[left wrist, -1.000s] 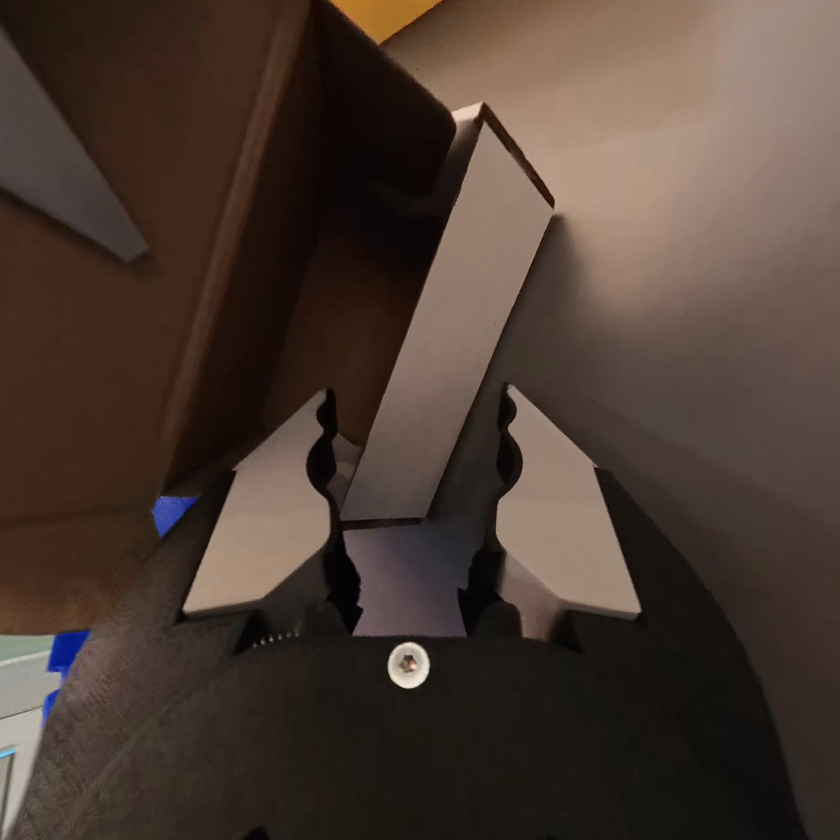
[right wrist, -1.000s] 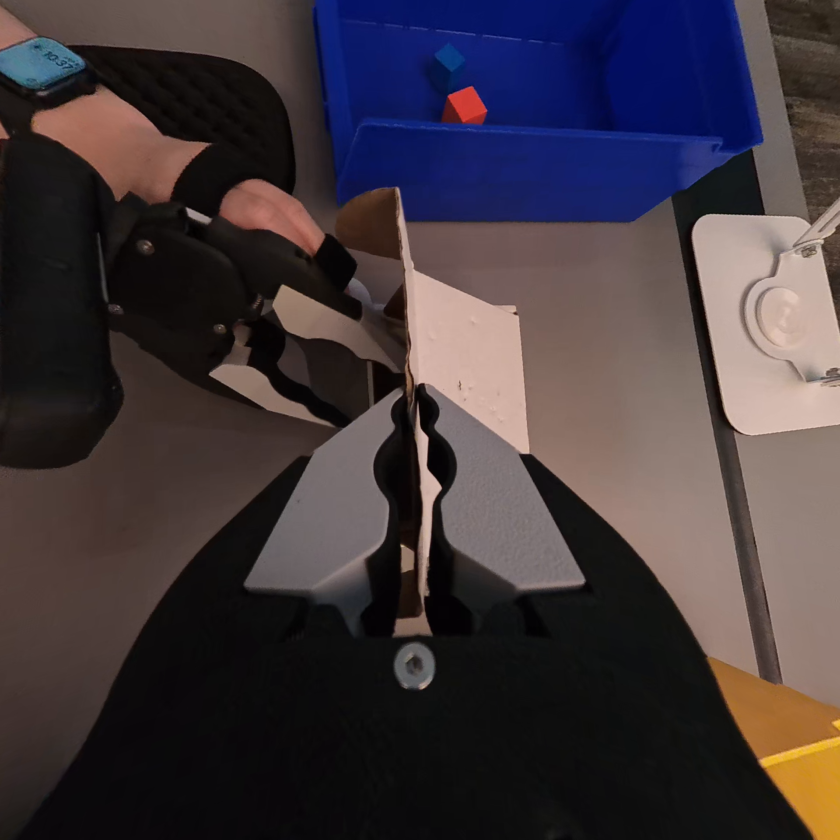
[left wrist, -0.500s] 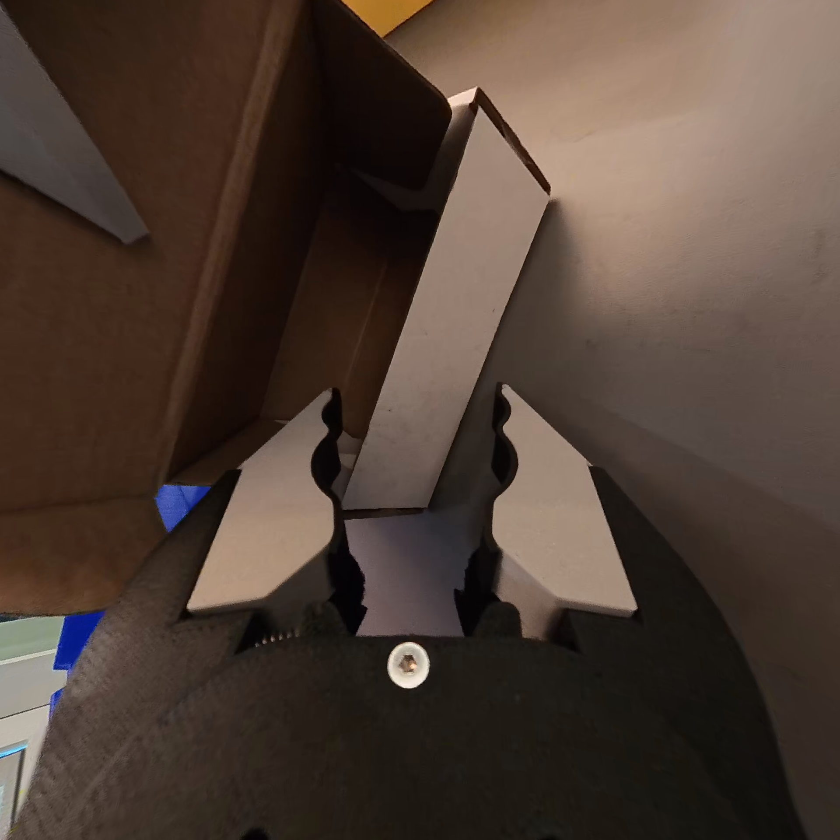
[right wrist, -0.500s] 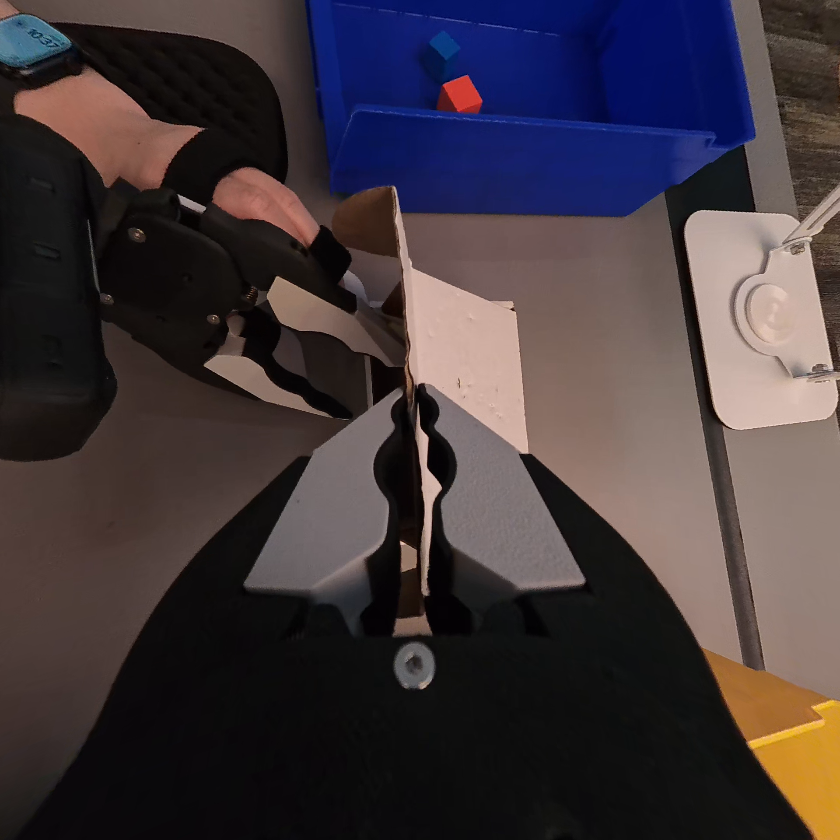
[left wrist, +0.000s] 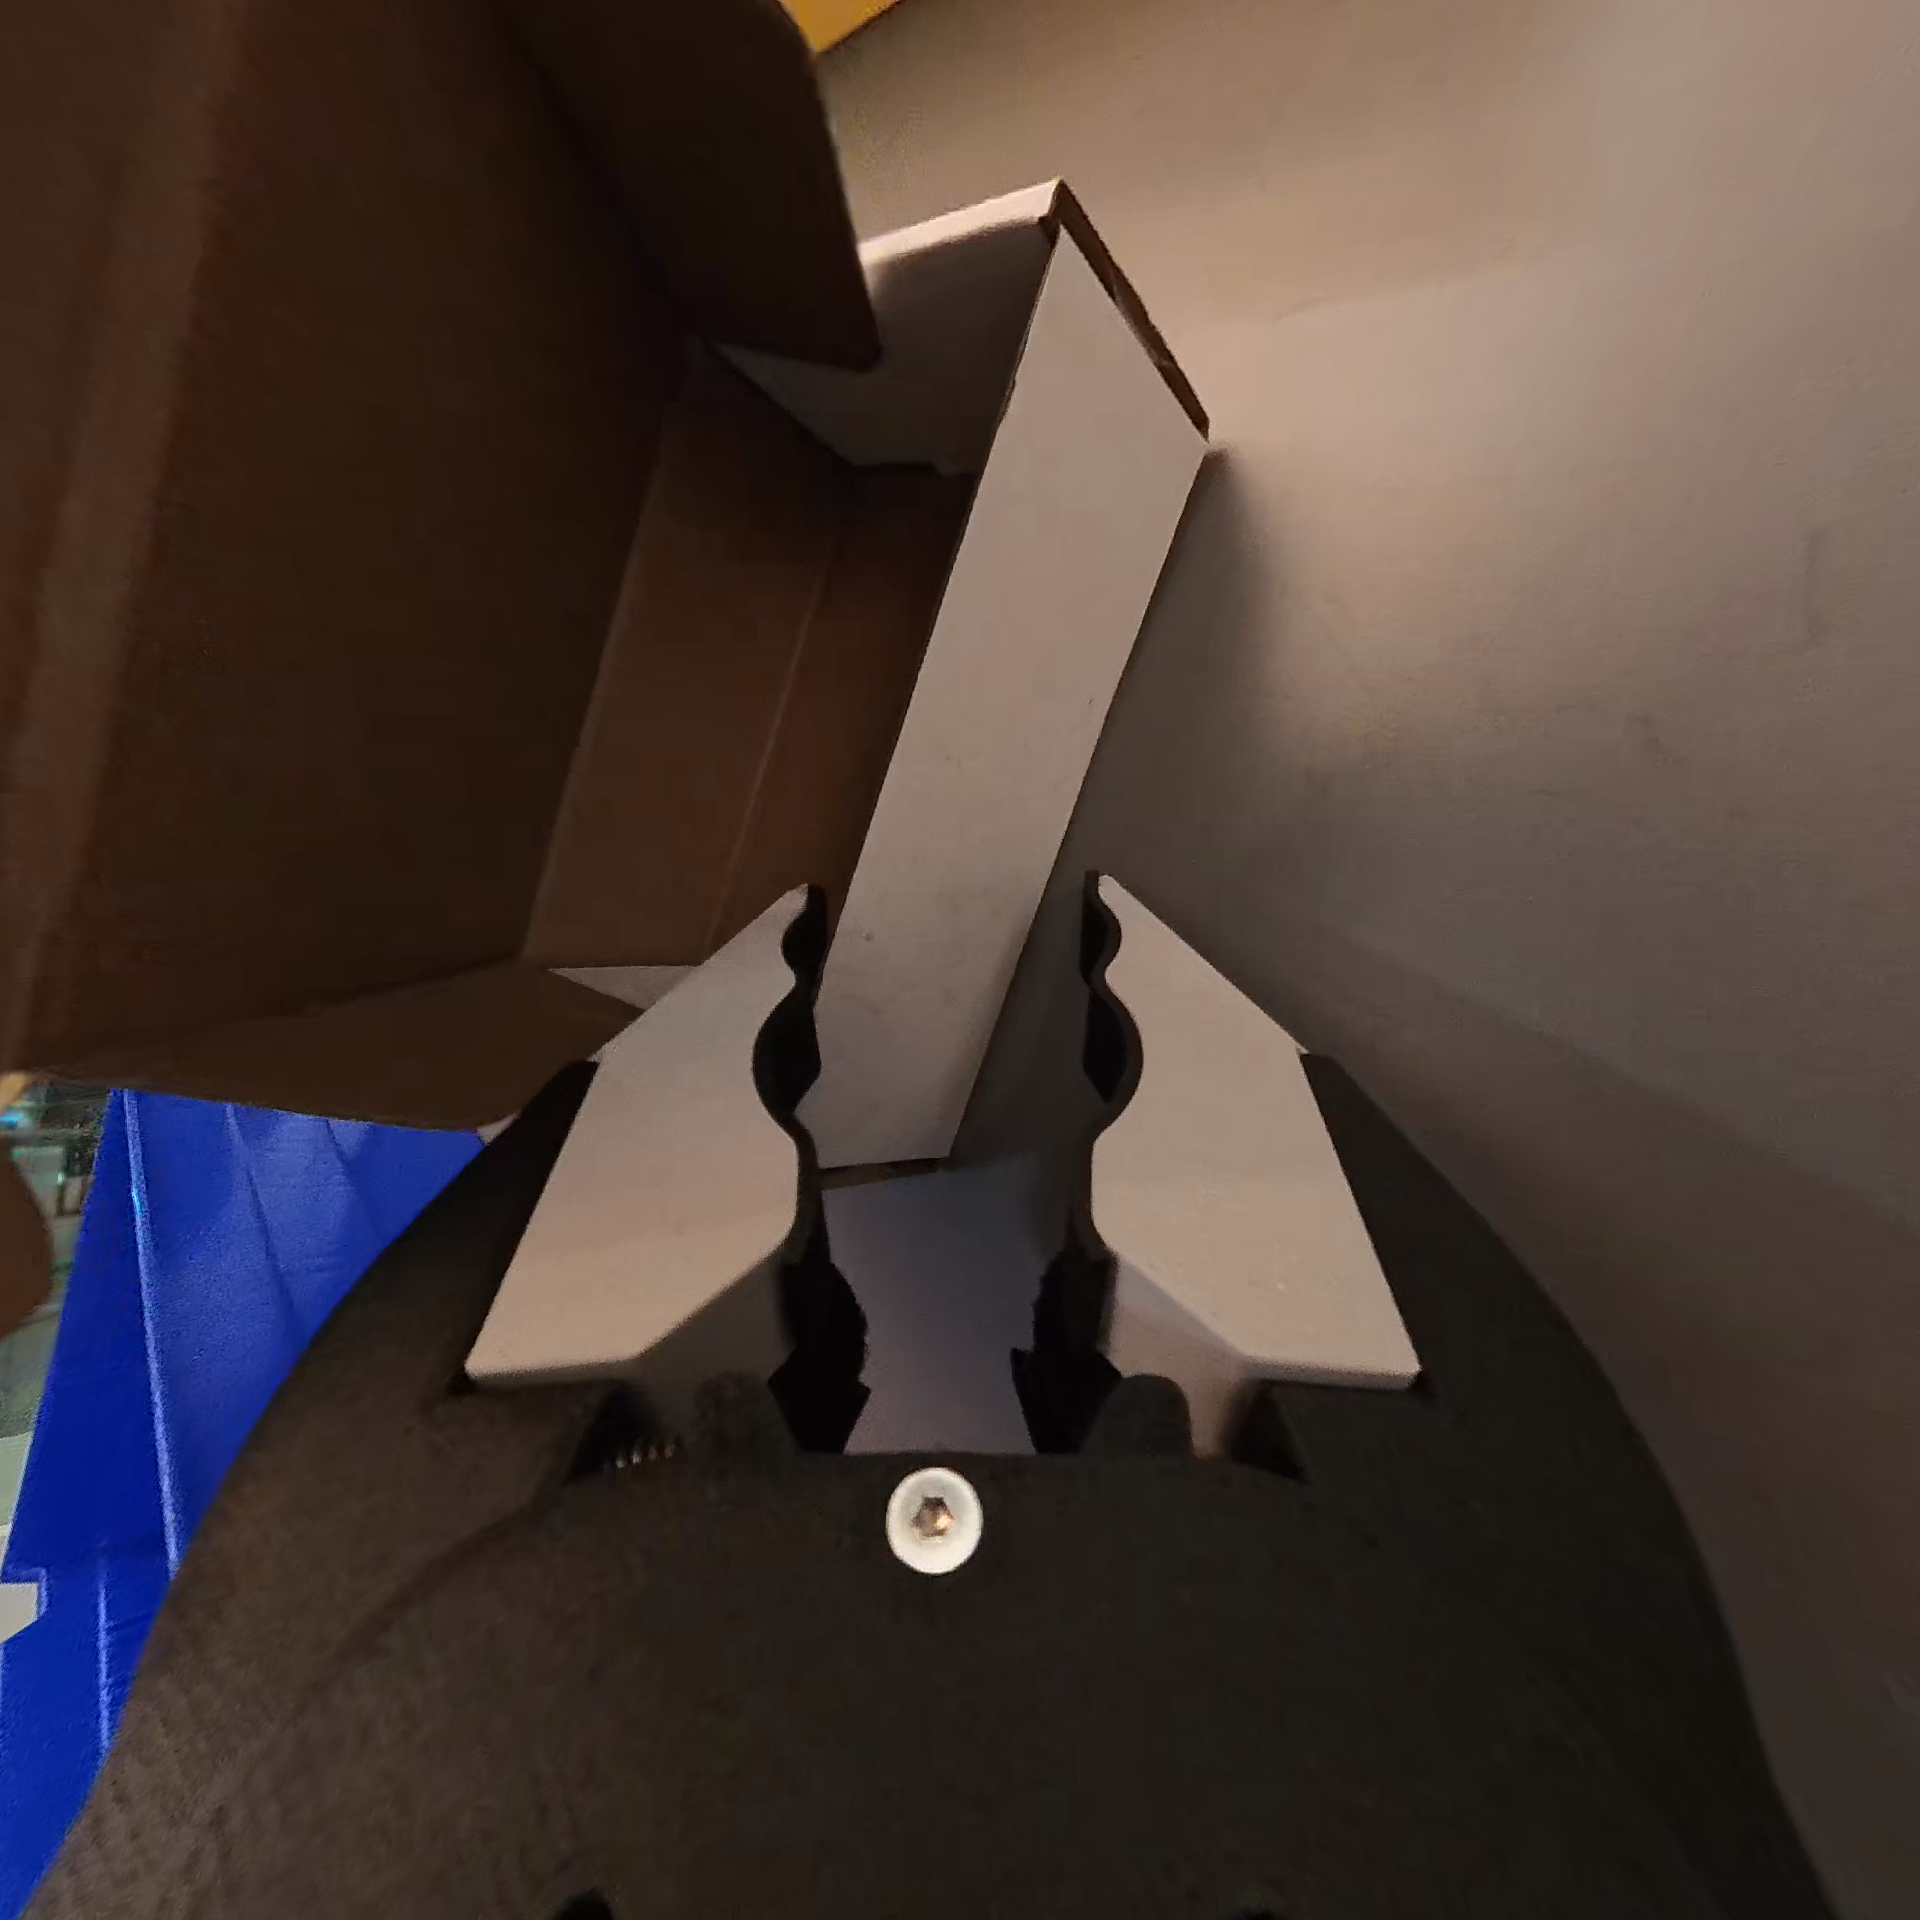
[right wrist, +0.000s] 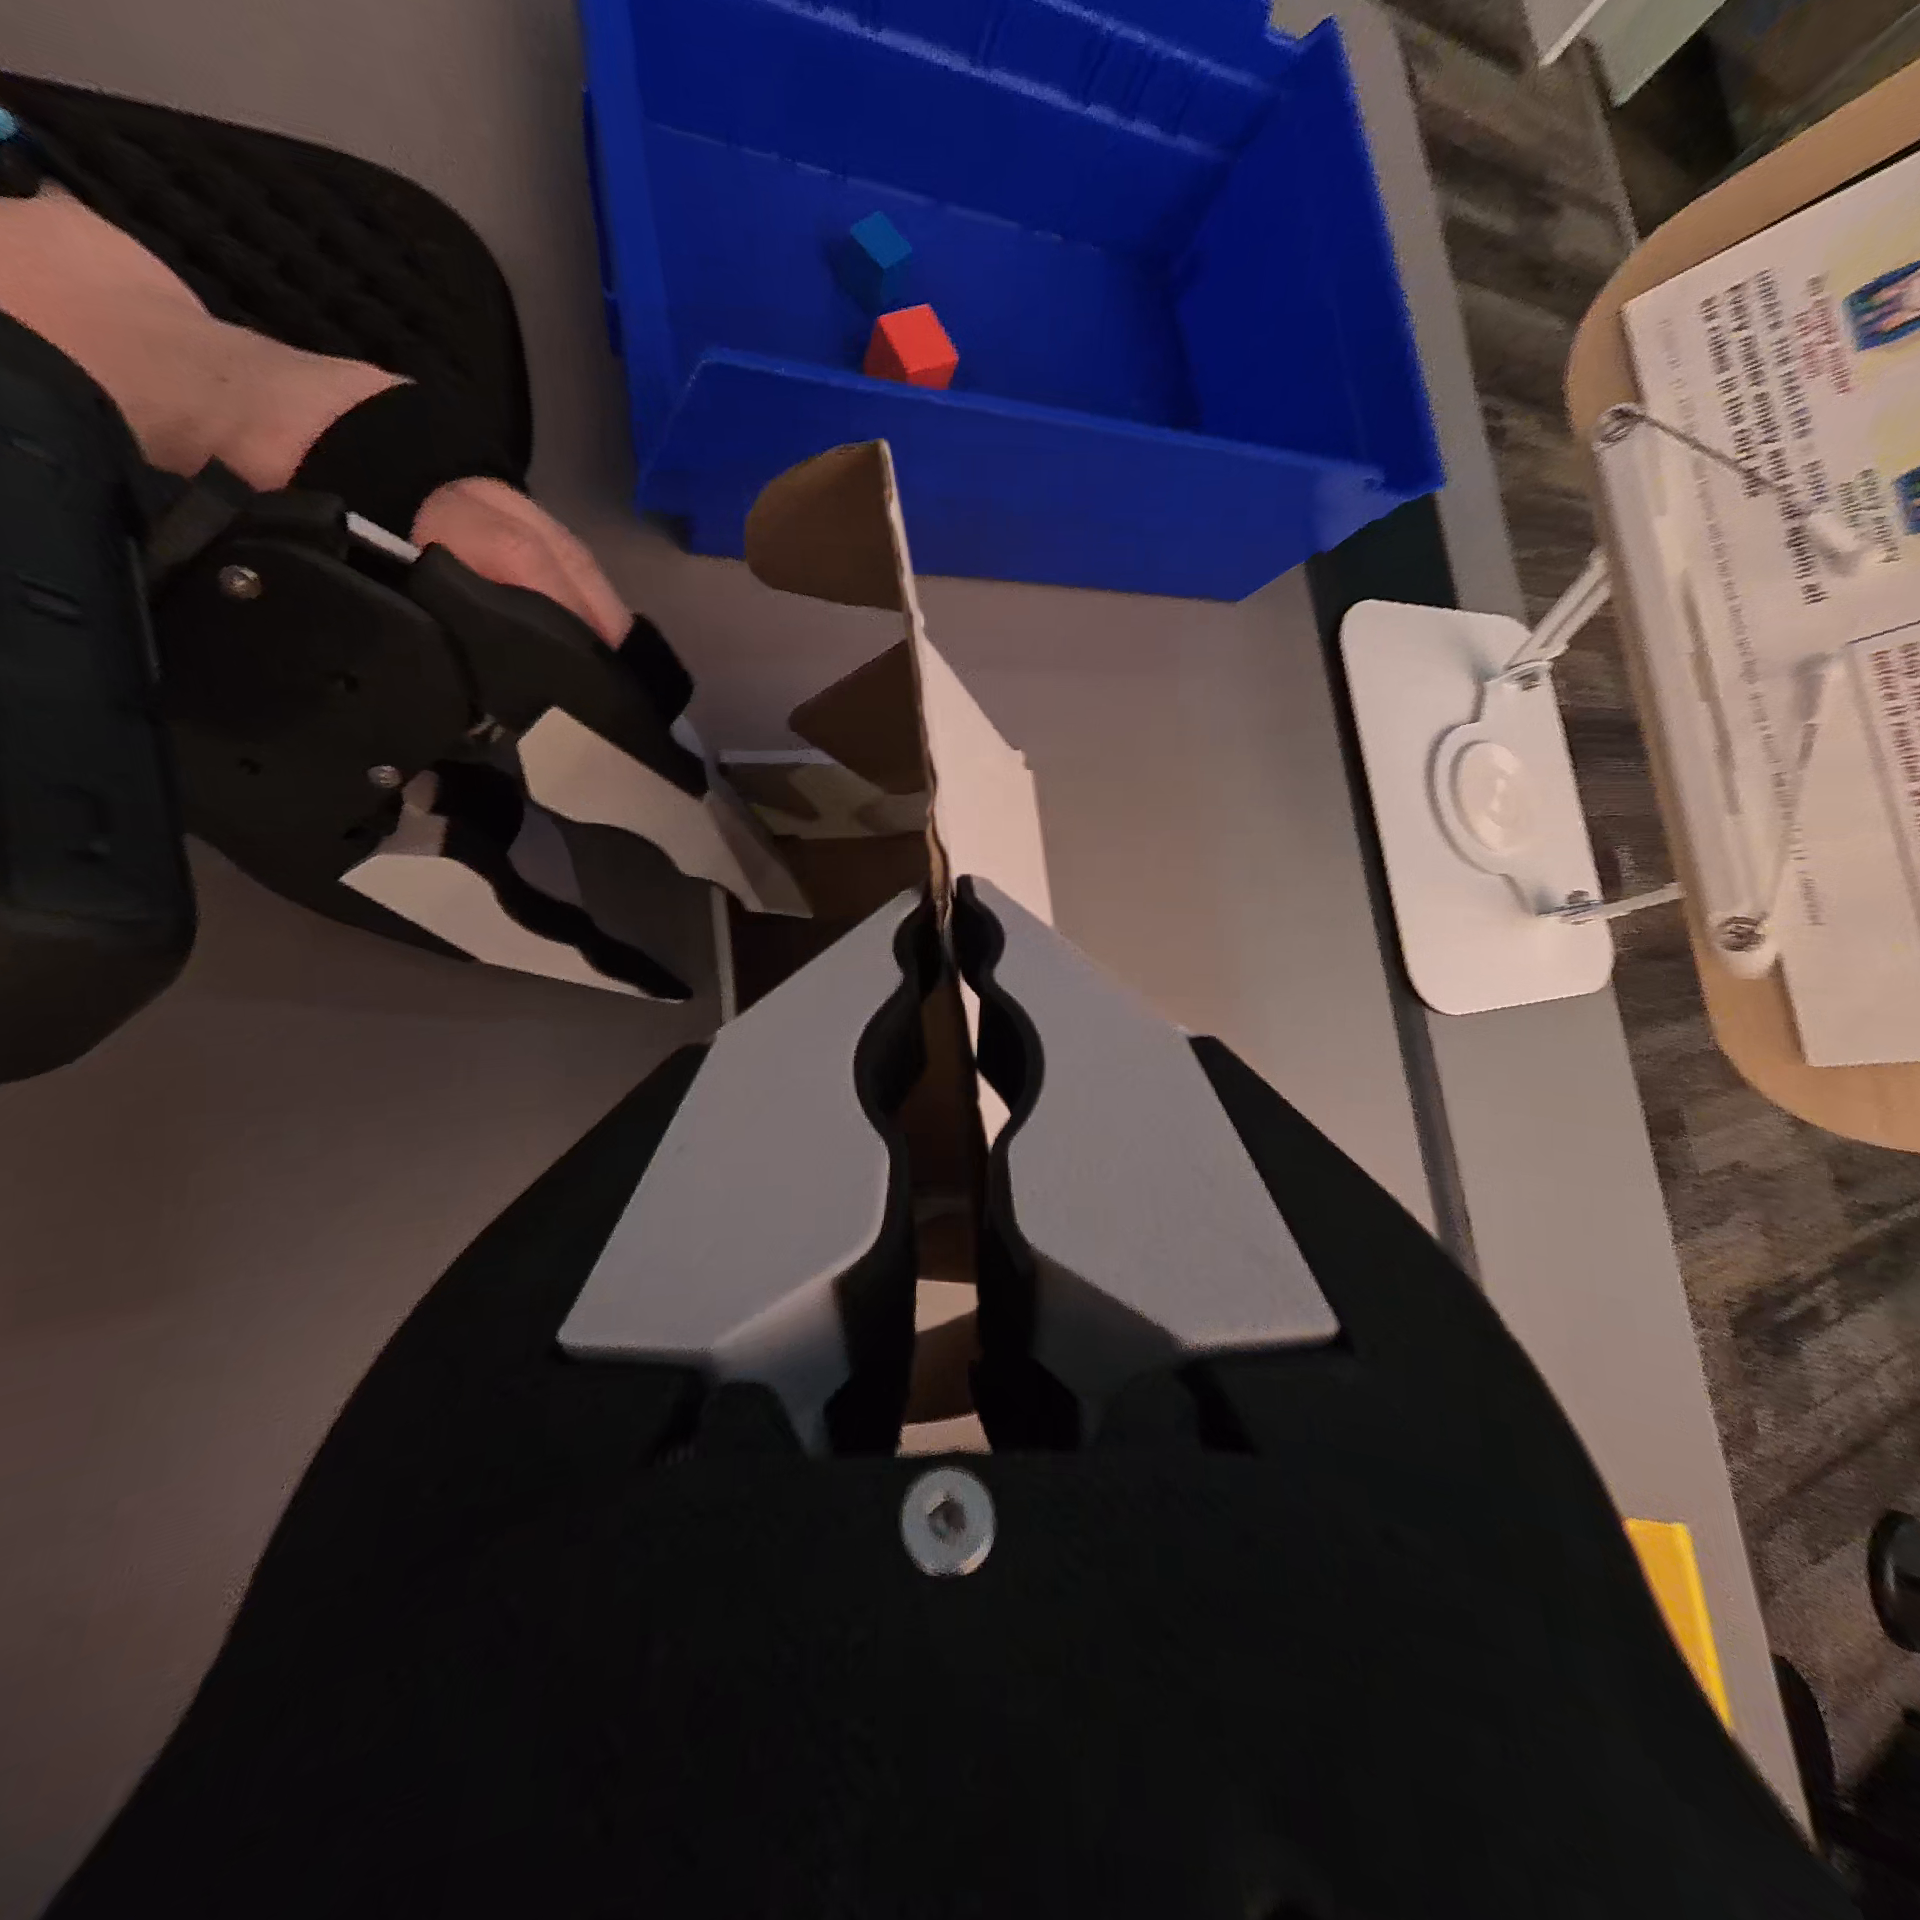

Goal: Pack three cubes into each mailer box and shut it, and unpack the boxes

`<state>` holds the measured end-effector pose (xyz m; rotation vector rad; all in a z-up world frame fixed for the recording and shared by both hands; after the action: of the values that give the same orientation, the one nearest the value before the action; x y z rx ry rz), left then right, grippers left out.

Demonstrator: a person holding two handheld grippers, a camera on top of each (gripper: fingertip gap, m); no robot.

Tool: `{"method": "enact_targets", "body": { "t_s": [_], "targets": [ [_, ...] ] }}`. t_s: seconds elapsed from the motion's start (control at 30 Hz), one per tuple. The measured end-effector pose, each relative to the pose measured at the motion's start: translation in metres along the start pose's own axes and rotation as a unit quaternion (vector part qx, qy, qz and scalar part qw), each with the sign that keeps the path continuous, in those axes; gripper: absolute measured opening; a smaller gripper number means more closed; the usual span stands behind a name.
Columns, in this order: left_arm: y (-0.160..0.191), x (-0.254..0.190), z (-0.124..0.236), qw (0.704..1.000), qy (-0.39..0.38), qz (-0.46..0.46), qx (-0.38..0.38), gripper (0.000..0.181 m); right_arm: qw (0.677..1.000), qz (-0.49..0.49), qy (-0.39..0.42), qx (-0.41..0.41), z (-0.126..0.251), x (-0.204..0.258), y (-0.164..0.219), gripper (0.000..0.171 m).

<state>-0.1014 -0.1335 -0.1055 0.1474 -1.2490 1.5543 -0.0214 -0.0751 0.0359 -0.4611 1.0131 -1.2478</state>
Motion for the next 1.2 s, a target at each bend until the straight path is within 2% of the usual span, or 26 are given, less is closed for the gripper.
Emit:
{"method": "enact_targets", "body": {
  "t_s": [0.2, 0.4, 0.6, 0.83, 1.03, 1.13, 1.2],
  "targets": [
    [0.0, -0.001, 0.001, 1.0, 0.0, -0.007, -0.003, 0.047, 0.993, 0.048, 0.102, -0.015, -0.001, -0.038, -0.003, 0.002],
    [0.001, -0.001, 0.001, 1.0, -0.001, -0.014, -0.004, 0.046, 0.975, 0.113, 0.187, 0.035, -0.044, -0.083, 0.029, 0.003],
    [0.0, -0.002, 0.001, 1.0, -0.005, -0.025, -0.003, 0.045, 0.968, 0.132, 0.192, 0.091, -0.079, -0.101, 0.061, 0.006],
    [0.002, 0.0, -0.001, 0.999, -0.014, -0.033, 0.002, 0.045, 0.97, 0.121, 0.172, 0.121, -0.095, -0.109, 0.092, 0.015],
    [0.002, 0.0, -0.003, 0.998, -0.026, -0.048, 0.009, 0.042, 0.969, 0.123, 0.172, 0.128, -0.1, -0.11, 0.101, 0.021],
    [0.002, 0.001, -0.006, 0.998, -0.032, -0.062, 0.009, 0.042, 0.956, 0.132, 0.234, 0.114, -0.089, -0.117, 0.091, 0.032],
    [0.001, 0.001, -0.009, 0.997, -0.034, -0.068, 0.009, 0.041, 0.958, 0.104, 0.255, 0.081, -0.078, -0.115, 0.075, 0.038]
  ]
}}
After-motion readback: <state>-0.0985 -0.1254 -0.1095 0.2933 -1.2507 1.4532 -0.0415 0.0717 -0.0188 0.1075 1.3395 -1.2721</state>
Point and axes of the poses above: each gripper's, where its closed fingertips meet, z back along the fingers, y out of its underside, x = y × z across the jaws, the point moved 8 cm from there along z, back along the fingers, and after that the axes turned 12 degrees about -x, right-handed, at the moved point
